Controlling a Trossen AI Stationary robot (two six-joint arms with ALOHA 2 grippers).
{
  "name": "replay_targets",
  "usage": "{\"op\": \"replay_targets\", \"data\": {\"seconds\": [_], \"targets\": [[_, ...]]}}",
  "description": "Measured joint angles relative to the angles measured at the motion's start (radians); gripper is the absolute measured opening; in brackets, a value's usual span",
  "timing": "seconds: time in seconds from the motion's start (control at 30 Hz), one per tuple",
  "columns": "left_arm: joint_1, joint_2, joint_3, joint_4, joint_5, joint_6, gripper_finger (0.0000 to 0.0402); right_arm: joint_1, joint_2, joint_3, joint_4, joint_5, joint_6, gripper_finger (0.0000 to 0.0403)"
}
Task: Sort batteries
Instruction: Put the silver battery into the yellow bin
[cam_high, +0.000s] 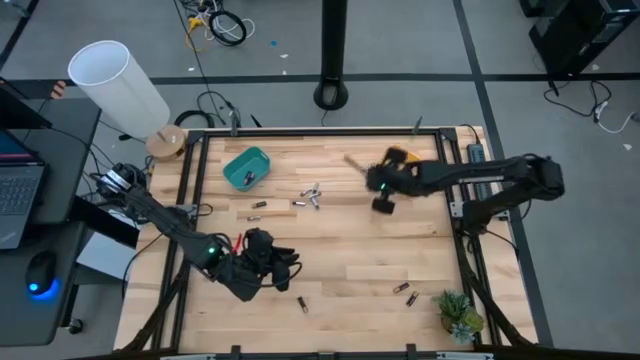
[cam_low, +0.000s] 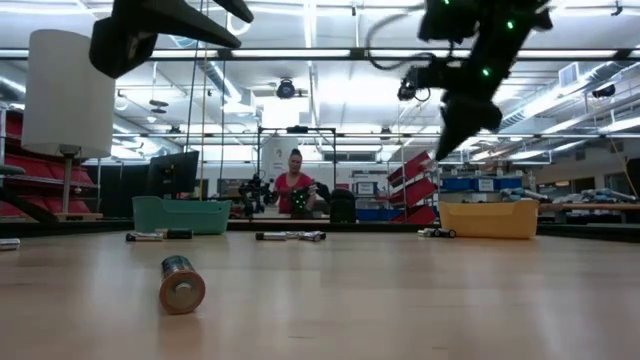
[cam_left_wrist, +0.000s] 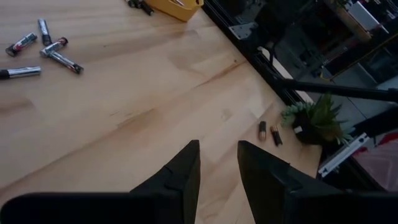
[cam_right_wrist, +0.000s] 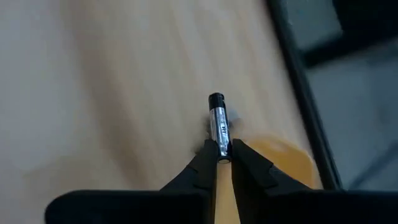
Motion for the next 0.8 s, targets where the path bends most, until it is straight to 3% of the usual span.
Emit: {"op": "replay_targets", "data": {"seconds": [0.23,0.37,0.57,0.8], "targets": [[0.019,0.000,0.000,0.019,0.000,-0.001,0.0120,-0.205,-0.126,-0.152,0.062,0.010,0.026,0.0040],[0.031,0.000,0.000,0.027,0.000,-0.001,0.0120,-0.269,-0.144,-0.199,0.083,0.004,0.021,0.0064],[0.039,0.000,0.000,0.027,0.000,-0.001,0.0120,-0.293,-0.147,-0.198,0.073,0.001,0.017,0.0107],[0.040,0.000,0.000,0.027,0.000,-0.002,0.0120,-0.282,-0.147,-0.134,0.076,-0.026,0.023,0.0113]]}}
